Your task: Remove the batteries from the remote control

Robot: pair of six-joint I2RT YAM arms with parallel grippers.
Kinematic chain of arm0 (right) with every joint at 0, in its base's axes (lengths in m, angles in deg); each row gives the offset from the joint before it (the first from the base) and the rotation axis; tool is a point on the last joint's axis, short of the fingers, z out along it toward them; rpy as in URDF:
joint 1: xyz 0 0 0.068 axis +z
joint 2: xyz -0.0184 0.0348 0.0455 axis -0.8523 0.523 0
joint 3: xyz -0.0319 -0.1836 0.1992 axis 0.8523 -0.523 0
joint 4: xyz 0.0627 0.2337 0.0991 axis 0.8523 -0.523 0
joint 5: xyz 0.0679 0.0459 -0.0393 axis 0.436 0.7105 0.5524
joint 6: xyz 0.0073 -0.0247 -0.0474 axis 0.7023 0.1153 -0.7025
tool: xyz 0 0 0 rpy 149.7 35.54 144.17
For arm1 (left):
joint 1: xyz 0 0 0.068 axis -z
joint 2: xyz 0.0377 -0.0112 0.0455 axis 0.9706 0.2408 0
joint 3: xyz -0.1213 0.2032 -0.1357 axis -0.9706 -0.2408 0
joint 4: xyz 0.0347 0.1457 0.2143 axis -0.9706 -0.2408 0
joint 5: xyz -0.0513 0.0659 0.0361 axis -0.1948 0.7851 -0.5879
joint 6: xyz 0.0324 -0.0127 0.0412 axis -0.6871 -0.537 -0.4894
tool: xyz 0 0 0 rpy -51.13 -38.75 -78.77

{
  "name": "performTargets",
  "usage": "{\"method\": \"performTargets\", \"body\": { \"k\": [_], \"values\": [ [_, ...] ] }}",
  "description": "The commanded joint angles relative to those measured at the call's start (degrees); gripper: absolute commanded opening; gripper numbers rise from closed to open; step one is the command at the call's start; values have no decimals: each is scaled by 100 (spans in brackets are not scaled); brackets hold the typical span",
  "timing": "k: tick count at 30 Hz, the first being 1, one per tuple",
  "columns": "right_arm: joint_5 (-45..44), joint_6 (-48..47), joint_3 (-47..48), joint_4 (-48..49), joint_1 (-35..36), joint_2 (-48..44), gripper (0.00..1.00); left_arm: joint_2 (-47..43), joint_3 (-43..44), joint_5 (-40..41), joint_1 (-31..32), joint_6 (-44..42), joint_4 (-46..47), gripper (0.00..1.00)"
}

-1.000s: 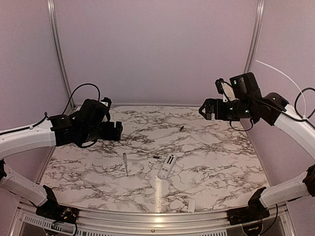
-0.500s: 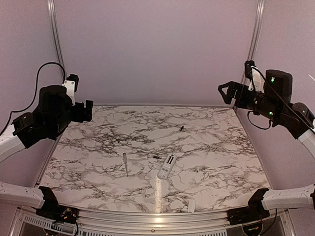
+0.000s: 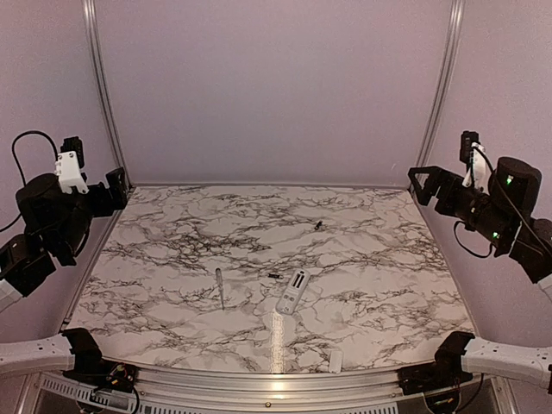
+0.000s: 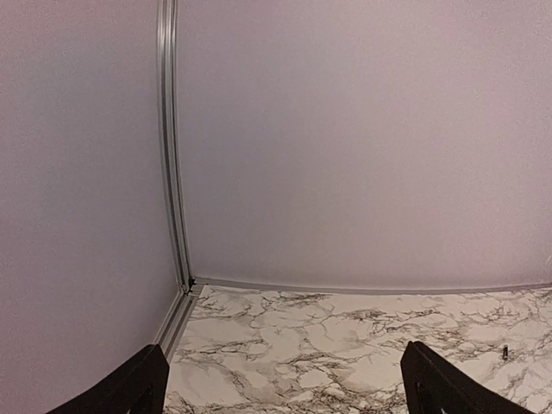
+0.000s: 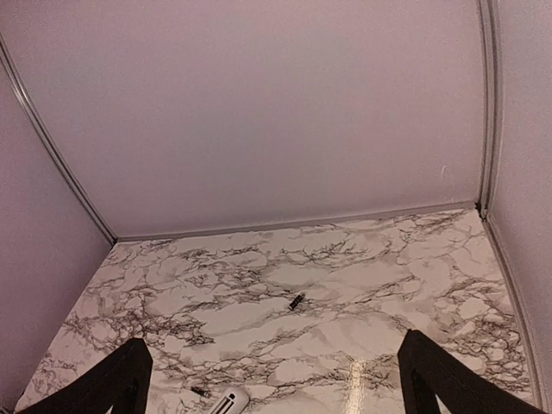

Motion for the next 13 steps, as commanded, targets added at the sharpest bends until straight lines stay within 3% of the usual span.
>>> {"method": "performTargets", "body": {
  "k": [1, 13],
  "values": [
    [-222, 136, 15, 23, -24, 26, 98, 57, -61, 86, -26, 6, 261, 99],
    [-313, 68, -34, 149, -24, 67, 98, 195, 32, 42, -26, 58, 76, 99]
  ]
}}
